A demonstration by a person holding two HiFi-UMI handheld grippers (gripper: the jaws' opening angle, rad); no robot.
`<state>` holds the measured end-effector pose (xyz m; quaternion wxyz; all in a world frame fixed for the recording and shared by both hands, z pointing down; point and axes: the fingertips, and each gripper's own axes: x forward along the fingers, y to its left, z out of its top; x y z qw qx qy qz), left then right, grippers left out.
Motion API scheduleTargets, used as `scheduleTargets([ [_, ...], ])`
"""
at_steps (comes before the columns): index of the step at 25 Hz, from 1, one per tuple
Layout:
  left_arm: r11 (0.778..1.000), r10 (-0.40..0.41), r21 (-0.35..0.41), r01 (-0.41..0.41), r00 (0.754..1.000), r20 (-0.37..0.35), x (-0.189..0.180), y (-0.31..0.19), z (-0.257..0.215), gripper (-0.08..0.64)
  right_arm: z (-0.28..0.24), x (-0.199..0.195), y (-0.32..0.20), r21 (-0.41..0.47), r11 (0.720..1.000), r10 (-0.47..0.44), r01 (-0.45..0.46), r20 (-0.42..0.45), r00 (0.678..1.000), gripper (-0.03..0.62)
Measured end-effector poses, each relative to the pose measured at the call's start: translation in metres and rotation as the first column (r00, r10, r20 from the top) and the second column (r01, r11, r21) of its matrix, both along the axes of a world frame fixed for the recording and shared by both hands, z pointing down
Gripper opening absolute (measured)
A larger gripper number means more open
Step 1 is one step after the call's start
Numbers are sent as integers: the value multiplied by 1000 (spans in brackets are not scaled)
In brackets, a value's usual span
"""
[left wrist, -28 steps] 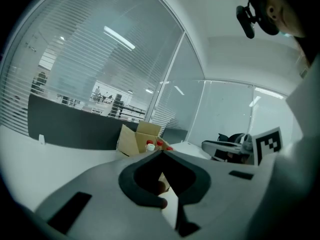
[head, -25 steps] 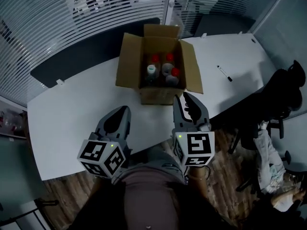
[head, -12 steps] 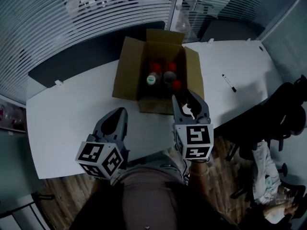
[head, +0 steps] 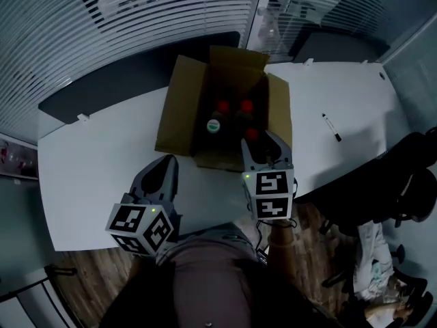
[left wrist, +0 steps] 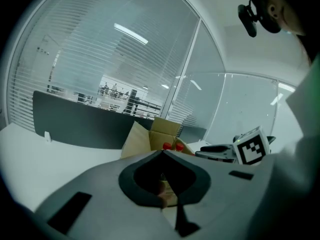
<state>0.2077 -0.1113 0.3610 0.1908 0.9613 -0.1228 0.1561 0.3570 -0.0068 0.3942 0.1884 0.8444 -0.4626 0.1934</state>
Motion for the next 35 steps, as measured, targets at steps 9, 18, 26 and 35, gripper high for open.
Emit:
scheduleTargets([
  [9,1000,-17,6,17,999,38,23,-9,4,9,32,15,-13,-127,989,-61,73,97,993,178],
  [18,1000,-13,25,12,998,61,45,-9,3,9,59,15,-8,-323,930,-133,176,151,980,178],
  [26,997,-68,50,64,994,83,50,-13,3,9,55,14,-11,-290,929,-182,231,184,966,175],
  [35,987,-152,63,147,985,84,25,-7,6,9,25,7,-16,-158,950,-241,269,172,955,175],
])
